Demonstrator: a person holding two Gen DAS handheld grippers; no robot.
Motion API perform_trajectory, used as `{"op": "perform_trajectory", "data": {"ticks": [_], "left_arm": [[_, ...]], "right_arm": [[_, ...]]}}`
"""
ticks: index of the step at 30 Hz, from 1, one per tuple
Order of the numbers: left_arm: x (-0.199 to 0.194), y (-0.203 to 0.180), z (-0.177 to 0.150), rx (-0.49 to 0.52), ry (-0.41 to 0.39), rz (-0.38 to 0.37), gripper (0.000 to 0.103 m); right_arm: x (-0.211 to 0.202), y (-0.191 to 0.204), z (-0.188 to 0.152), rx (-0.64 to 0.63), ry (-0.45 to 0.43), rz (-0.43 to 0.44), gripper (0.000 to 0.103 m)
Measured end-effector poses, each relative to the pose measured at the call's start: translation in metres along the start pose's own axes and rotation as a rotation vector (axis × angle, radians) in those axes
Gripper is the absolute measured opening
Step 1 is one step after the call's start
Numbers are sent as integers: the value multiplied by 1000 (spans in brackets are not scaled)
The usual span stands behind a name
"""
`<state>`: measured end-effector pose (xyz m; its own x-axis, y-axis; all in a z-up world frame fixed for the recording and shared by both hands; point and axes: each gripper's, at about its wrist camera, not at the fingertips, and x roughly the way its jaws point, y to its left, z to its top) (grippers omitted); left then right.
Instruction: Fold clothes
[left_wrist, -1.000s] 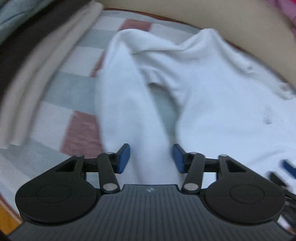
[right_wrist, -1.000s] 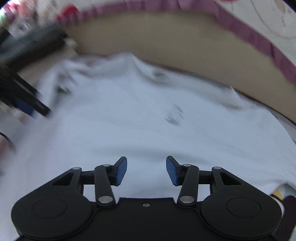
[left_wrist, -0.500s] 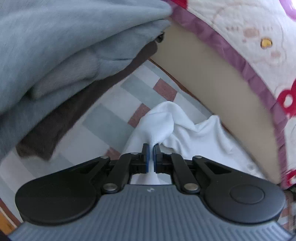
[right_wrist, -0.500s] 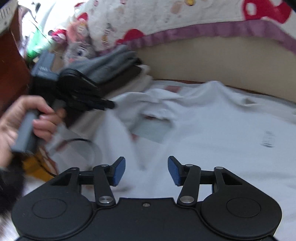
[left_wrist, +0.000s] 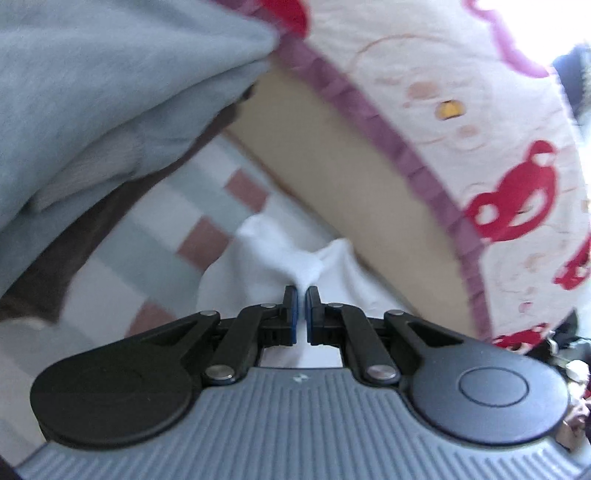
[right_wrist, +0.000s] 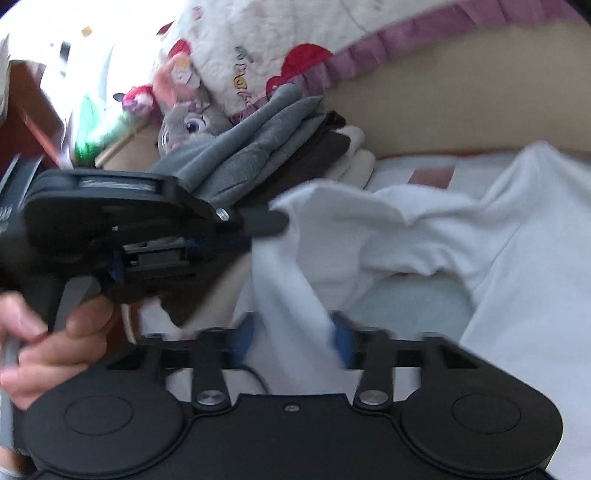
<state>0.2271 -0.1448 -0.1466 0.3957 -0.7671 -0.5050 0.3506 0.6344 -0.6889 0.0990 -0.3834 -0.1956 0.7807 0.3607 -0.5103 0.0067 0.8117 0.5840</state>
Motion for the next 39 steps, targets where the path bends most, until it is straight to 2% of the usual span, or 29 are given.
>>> {"op": "perform_trajectory", "data": {"ticks": [1,4,6,8,11,12,13,14,15,16,18,20,21,22,24,25,26,27,28,30,32,34,35,36,37,38,39], "left_arm": [[-2,-5,0,31,-11,6,4],[-15,-24,-1,147,-81,132,8],[-23,-36,-1,239,-138,181,18],[-29,-38,-2,272,-163,144,26],[-32,-42,-4,309,-149,43,26],[-32,-45,-6,332,-142,18,29],[-30,-49,-8,358,-133,2,34],[-28,-53,-10,386,-124,-12,47],[-25,-54,-11,392,-111,10,51],[-21,-55,-12,394,-98,37,51],[-11,-53,-13,383,-53,96,51],[3,-42,-13,330,36,151,48],[8,-34,-14,295,69,159,48],[14,-26,-14,259,101,165,48],[19,-1,-15,65,155,142,48],[20,11,-17,-24,167,109,48],[20,13,-17,-29,164,121,47],[20,13,-16,-22,159,138,47],[20,14,-16,-15,153,156,47],[20,3,-19,69,136,197,47],[19,-5,-20,124,112,213,47],[15,-10,-19,137,79,197,47],[12,-13,-18,155,50,215,50],[8,-15,-17,174,19,237,50],[4,-18,-16,193,-11,259,50],[1,-20,-15,211,-37,270,51],[-2,-20,-14,221,-52,257,51]], "right_arm": [[0,-2,2,16,3,-8,10],[-9,-12,19,97,-20,12,10],[-17,-22,34,171,-45,39,10],[-26,-30,49,236,-70,66,10],[-42,-40,72,294,-109,111,10],[-47,-40,78,302,-120,125,10],[-51,-39,83,297,-123,130,10],[-54,-37,88,284,-121,129,10],[-58,-34,93,271,-118,128,10],[-60,-31,97,236,-117,103,10],[-61,-21,96,105,-97,-5,15],[-52,-17,86,-12,-30,-103,25],[-47,-17,77,-65,2,-135,35],[-44,-18,67,-106,26,-143,41],[-43,-20,48,-125,79,-100,42],[-45,-20,39,-134,96,-67,47],[-48,-19,31,-147,108,-29,52],[-48,-15,23,-189,116,-23,62],[-48,-10,15,-251,123,-36,67],[-40,3,0,-398,151,-99,76],[-19,10,-12,-513,221,-215,82],[11,7,-23,-588,338,-361,81],[20,2,-24,-583,380,-365,67],[25,-6,-22,-553,407,-323,31],[23,-11,-16,-503,405,-272,24],[16,-15,-7,-438,382,-215,22],[9,-19,3,-373,360,-158,10]]}}
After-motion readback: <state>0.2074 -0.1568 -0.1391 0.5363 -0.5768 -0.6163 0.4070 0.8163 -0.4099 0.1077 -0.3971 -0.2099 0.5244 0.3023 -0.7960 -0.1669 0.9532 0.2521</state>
